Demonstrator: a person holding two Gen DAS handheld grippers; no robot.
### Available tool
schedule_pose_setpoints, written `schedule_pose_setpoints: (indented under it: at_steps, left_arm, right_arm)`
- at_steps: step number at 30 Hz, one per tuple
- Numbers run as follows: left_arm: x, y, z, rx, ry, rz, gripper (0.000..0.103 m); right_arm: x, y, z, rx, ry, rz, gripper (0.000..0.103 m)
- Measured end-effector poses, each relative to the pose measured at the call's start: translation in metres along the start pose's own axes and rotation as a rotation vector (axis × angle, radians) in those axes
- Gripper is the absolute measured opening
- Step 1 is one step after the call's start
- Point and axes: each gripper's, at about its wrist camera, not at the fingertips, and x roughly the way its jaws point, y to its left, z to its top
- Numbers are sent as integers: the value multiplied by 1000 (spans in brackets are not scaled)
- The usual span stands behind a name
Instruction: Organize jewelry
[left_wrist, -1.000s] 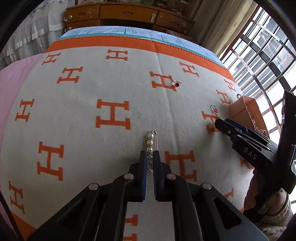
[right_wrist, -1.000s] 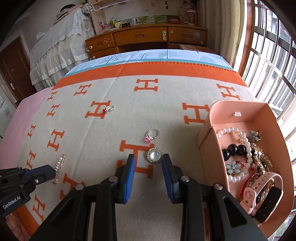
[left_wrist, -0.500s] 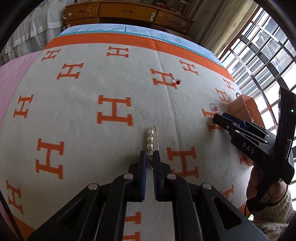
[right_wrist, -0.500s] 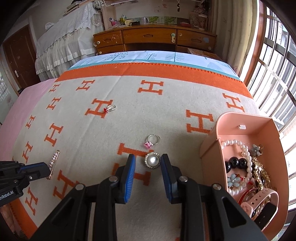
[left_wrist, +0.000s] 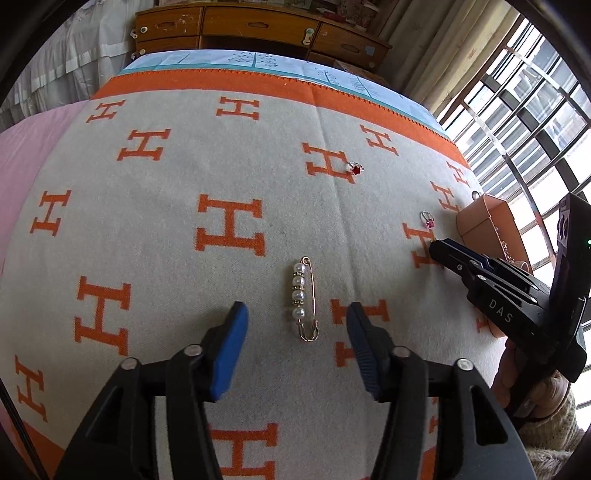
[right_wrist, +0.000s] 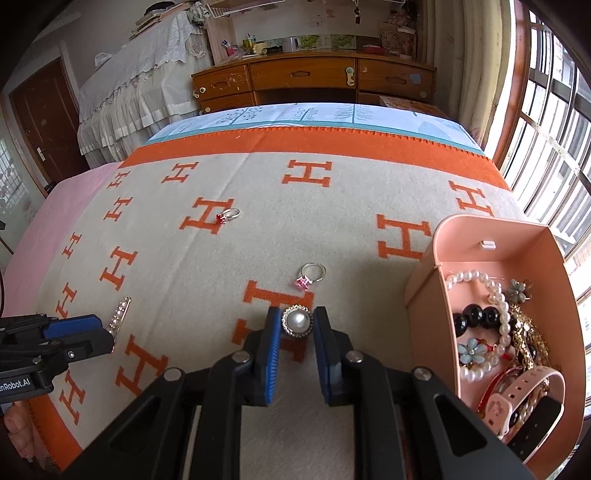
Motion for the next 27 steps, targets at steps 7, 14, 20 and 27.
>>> schedule_pose_setpoints:
  at_steps: [7,14,20,27]
  left_arm:
    - [5,-7,2,34,8,54,44]
    - [15,-38,4,164,61,219,32]
    - [17,-51,10,159,107,210,11]
    - [-2,-75,17,119,83,87,11]
  right_arm:
    - [-17,4,-7,-1,-27,66,17]
    - [-45,6,-10,-23,-103,94,17]
    - [-67,-8,-13,9,-166,123,17]
    - [-104,-43,-16,56,-249,142,17]
